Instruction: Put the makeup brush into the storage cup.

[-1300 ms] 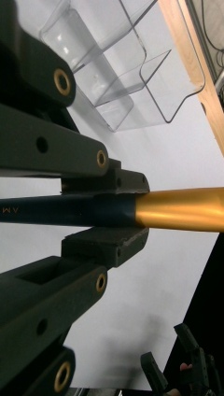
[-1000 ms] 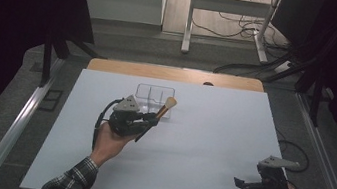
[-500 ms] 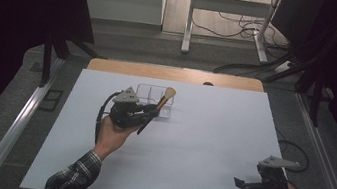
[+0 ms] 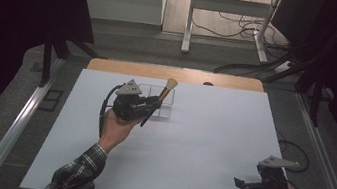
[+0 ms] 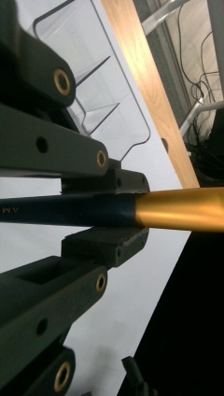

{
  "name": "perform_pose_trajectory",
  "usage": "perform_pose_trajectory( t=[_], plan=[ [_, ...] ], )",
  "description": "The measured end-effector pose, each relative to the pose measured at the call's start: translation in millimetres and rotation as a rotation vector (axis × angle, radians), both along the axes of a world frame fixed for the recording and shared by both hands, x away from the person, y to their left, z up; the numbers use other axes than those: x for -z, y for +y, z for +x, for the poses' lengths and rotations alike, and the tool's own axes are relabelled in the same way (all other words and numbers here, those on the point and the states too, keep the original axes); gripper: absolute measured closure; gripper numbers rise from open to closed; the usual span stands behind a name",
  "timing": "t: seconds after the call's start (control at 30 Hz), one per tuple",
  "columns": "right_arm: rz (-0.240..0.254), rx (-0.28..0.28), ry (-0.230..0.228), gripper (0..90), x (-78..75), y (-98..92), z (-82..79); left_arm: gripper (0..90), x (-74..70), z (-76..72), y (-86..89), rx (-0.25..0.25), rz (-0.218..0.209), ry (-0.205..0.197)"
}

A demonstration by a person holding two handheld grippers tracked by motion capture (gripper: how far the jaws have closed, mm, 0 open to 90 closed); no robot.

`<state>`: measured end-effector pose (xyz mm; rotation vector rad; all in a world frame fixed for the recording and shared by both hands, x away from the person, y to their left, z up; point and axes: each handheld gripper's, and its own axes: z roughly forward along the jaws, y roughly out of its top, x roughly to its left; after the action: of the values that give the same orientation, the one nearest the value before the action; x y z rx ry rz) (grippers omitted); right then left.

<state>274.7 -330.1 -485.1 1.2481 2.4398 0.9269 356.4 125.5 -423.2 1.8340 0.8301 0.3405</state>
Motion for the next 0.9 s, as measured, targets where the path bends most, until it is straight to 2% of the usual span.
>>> perform_pose_trajectory(
  t=[0.43,0.9],
  plan=[
    [-0.001,0.0,0.005,0.0,0.2,-0.2,0.0,73.9,-4.9,14.4,-2.2,-0.026,-0.017,-0.021],
    [0.0,0.0,0.002,0.0,0.2,-0.9,0.4,73.9,-6.6,28.2,-7.9,-0.038,-0.026,-0.024]
  ],
)
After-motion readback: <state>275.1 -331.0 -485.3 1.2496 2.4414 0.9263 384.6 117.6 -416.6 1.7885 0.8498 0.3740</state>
